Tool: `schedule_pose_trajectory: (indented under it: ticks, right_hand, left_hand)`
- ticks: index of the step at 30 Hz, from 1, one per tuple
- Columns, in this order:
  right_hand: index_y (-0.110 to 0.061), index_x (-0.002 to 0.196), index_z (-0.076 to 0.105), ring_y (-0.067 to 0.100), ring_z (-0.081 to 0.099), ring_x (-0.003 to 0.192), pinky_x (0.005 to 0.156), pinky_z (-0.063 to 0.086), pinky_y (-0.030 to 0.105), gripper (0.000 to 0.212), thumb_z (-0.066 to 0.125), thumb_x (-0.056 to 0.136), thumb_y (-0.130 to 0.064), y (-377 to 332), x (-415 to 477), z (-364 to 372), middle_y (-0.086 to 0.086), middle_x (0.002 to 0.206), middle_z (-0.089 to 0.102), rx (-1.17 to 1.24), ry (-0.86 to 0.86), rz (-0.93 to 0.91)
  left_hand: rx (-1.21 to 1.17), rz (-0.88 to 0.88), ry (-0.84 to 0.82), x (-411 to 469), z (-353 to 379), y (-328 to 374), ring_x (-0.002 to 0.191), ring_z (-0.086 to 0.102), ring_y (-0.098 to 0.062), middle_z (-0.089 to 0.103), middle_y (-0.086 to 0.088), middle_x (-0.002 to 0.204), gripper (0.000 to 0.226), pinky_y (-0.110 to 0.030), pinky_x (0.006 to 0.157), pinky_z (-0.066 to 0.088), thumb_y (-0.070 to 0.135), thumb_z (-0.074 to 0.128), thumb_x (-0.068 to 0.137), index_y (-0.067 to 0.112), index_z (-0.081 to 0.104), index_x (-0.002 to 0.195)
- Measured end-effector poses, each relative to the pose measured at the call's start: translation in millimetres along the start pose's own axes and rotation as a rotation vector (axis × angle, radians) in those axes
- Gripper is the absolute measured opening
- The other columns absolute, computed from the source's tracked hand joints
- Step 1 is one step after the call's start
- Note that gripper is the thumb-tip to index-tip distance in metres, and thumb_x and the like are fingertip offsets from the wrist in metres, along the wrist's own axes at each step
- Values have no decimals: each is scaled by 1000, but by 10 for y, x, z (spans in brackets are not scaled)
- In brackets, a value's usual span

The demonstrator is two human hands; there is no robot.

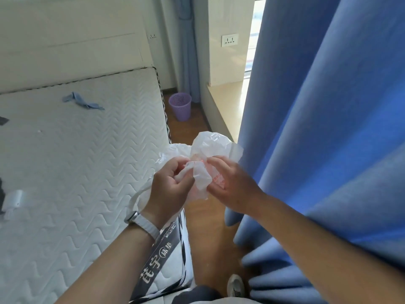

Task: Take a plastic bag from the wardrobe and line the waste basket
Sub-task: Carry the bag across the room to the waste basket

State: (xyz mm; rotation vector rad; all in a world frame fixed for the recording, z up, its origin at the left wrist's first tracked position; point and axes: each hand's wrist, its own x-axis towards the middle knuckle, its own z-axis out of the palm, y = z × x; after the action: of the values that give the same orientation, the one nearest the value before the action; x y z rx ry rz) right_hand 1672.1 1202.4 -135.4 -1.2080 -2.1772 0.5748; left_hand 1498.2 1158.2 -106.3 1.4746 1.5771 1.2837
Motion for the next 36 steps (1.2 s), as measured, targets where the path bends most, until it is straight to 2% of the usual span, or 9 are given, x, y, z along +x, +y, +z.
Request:
schedule_pose_trajectory:
  ticks: [4, 7, 10, 13, 19, 23, 26, 32, 36]
  right_hand:
    - [-26, 129, 51, 10, 59, 104, 80, 53, 24, 46, 63, 89, -44, 105, 206, -54, -10, 130, 57, 48, -9, -63]
    - [-25, 128, 53, 12, 60, 104, 83, 53, 21, 44, 65, 88, -38, 225, 405, -30, -10, 128, 58, 71, -14, -90]
    - [-26, 129, 52, 8, 55, 109, 90, 51, 27, 44, 65, 88, -36, 383, 677, 61, -14, 129, 54, 85, -52, -73]
    - [-25, 131, 50, 13, 53, 115, 92, 49, 34, 47, 61, 87, -37, 504, 983, 171, -10, 132, 53, 80, -109, -59]
    - [-21, 134, 48, 20, 53, 116, 91, 48, 34, 48, 59, 90, -35, 756, 1756, 372, -6, 136, 51, 29, -161, -34]
    - [-22, 135, 47, 21, 52, 118, 92, 48, 37, 48, 60, 90, -36, 891, 2463, 543, -5, 137, 50, -4, -206, -15]
    - [-21, 136, 47, 21, 52, 119, 94, 48, 40, 50, 56, 89, -38, 951, 2963, 618, -4, 137, 51, -19, -224, -13]
    - [-22, 139, 44, 16, 44, 127, 98, 43, 33, 52, 57, 90, -32, 990, 3761, 665, -8, 140, 46, -27, -183, 22]
    - [-24, 138, 43, 14, 45, 125, 96, 43, 31, 51, 57, 90, -33, 1015, 4165, 684, -10, 140, 46, -23, -169, 22]
  left_hand:
    - [19, -31, 49, 158, -1, 17, 75, 64, -9, 69, 7, 83, 16, -20, 61, 53, 33, 66, 83, 20, 69, 93]
    - [11, -61, 91, 344, 13, -8, 73, 63, -4, 70, 7, 82, 13, -14, 60, 48, 29, 65, 83, 20, 69, 92]
    - [19, -67, 111, 557, 58, -88, 70, 61, -1, 68, 7, 78, 14, -11, 59, 45, 27, 62, 82, 17, 68, 90]
    - [15, -88, 124, 846, 78, -228, 72, 61, -1, 68, 12, 79, 10, -10, 61, 45, 25, 60, 82, 21, 67, 88]
    - [-22, -139, 116, 1681, 36, -590, 76, 64, -9, 70, 5, 83, 8, -18, 62, 50, 12, 64, 90, 18, 69, 91]
    - [-91, -190, 121, 2374, -77, -810, 73, 64, -6, 70, 3, 83, 10, -18, 56, 49, 9, 63, 91, 16, 70, 91]
    - [-117, -195, 125, 2870, -181, -919, 72, 64, -4, 70, 4, 82, 9, -17, 57, 50, 8, 64, 91, 15, 69, 91]
    - [-121, -202, 126, 3749, -346, -1083, 77, 64, -15, 69, 9, 81, 10, -40, 65, 57, 16, 67, 89, 25, 69, 86]
    - [-84, -138, 147, 4119, -490, -1116, 79, 64, -14, 69, 11, 83, 9, -34, 67, 56, 16, 69, 87, 25, 69, 87]
